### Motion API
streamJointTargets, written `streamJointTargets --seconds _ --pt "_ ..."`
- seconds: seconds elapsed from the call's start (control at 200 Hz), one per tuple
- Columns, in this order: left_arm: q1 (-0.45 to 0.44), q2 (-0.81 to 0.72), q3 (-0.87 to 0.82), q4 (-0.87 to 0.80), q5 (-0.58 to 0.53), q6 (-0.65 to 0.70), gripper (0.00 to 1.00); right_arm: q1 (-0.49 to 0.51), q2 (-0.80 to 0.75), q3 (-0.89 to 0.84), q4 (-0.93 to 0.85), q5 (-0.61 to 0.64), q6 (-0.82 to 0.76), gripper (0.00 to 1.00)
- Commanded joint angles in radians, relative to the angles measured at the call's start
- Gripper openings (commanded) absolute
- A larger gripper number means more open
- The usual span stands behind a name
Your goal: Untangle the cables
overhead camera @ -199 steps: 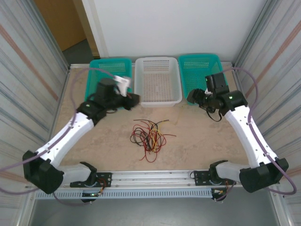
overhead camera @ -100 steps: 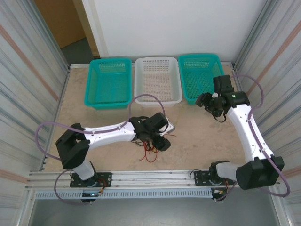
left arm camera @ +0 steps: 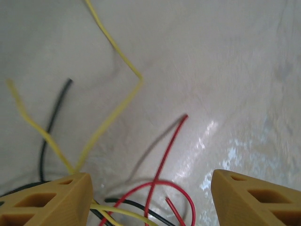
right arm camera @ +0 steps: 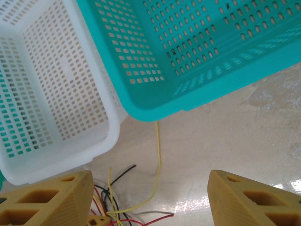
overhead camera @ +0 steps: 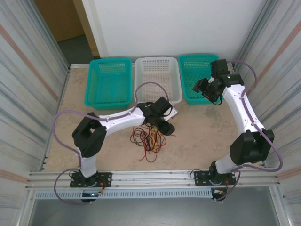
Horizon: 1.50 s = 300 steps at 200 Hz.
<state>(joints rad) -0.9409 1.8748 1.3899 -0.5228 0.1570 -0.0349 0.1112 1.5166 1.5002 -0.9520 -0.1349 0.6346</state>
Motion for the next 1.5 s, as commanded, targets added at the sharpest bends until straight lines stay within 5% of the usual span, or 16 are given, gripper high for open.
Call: streamJointTargets --seconds 0.0,0.19,0.511,0.726,0.832,0.987,1.142,1.383,1.498 --pt "-0.006 -0.001 0.035 -0.045 -0.022 0.073 0.68 -0.01 0.016 0.023 0.005 -0.02 -0.023 0.66" --pt "0.022 0.055 0.076 -0.041 -0.069 0.057 0.65 -0.01 0.021 0.008 0.017 -0.048 -0.024 0.65" --pt "0.039 0.032 0.066 -0.006 -0.124 0.055 0.83 -0.008 -0.035 -0.053 0.047 -0.089 -0.015 0.67" --pt "0.066 0.072 0.039 -0.004 -0.043 0.027 0.77 -0.011 -0.071 -0.096 0.043 -0.088 -0.015 0.67" --pt "0.065 0.094 0.037 -0.01 -0.016 0.015 0.65 -0.011 -0.089 -0.11 0.045 -0.09 -0.011 0.66" --pt "0.065 0.076 0.048 -0.023 0.003 -0.007 0.2 -0.01 -0.108 -0.123 0.052 -0.105 0.003 0.66" --pt "0.043 -0.031 0.05 -0.037 -0.005 -0.029 0.02 -0.007 -0.12 -0.127 0.05 -0.104 0.005 0.65" --pt "0.057 -0.272 0.013 -0.064 0.037 -0.145 0.0 0.005 -0.136 -0.133 0.05 -0.101 0.005 0.65" --pt "0.141 -0.4 -0.035 -0.054 0.129 -0.242 0.0 0.017 -0.142 -0.134 0.051 -0.095 0.004 0.65"
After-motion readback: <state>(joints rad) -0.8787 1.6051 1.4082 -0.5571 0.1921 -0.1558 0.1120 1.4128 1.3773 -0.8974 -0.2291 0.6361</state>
